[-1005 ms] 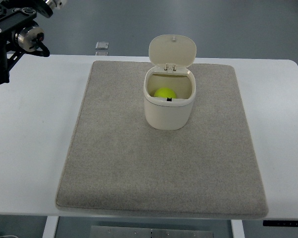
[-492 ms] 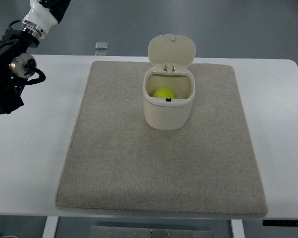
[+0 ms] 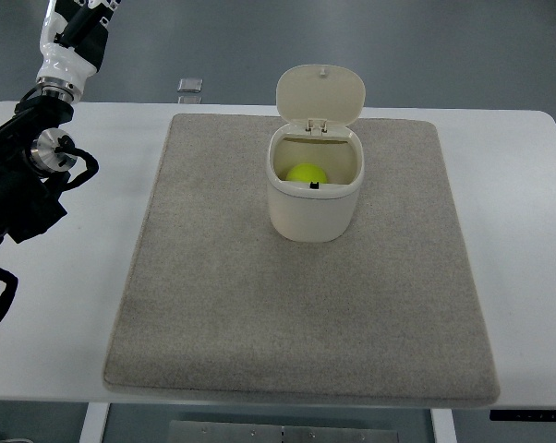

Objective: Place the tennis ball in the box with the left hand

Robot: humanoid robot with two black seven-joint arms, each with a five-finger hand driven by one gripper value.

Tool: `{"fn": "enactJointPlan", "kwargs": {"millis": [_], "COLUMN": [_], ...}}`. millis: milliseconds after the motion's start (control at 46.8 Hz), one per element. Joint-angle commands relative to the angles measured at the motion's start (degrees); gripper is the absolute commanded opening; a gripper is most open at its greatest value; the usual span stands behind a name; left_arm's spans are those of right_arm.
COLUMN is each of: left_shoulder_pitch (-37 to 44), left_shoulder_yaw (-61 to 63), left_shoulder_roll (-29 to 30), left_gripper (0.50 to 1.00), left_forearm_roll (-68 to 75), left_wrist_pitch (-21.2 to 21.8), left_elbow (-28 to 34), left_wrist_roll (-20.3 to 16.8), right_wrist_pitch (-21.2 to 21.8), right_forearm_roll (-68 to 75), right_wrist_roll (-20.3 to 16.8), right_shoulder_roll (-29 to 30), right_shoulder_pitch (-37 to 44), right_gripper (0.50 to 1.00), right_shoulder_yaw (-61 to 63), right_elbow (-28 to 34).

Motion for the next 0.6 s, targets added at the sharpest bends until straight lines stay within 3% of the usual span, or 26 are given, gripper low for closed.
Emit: {"fn": "enactJointPlan", "kwargs": {"millis": [0, 107, 257, 577], "left_shoulder_pitch": [0.9, 2.2, 2.4, 3.0], "left_shoulder_yaw": [-0.3, -0.1, 0.3, 0.3], "left_shoulder_roll": [-0.9, -2.5, -3.5, -3.5], "left_gripper": [0.868, 0.868, 0.866, 0.876], "left_forearm_roll": [0.0, 0.5, 0.9, 0.9], "left_wrist_pitch": [2.5, 8.0, 10.8, 10.8], "left_elbow": [0.2, 0.0, -0.1, -0.7], "left_wrist_roll": [0.0, 0.0, 0.0, 0.0], "right_wrist_pitch": [0.0, 0.1, 0.1, 0.1], "right_forearm_roll": [0.0, 0.0, 0.0, 0.0], "right_wrist_roll": [0.0, 0.0, 0.0, 0.0], "right_shoulder_roll": [0.0, 0.0, 0.0, 0.0], "right_shoulder_pitch": [0.0, 0.0, 0.0, 0.0], "right_gripper": [0.901, 0.901, 0.901, 0.901], "right_shoulder_yaw": [0.0, 0.0, 0.0, 0.0], "right_elbow": [0.0, 0.0, 0.0, 0.0]}}
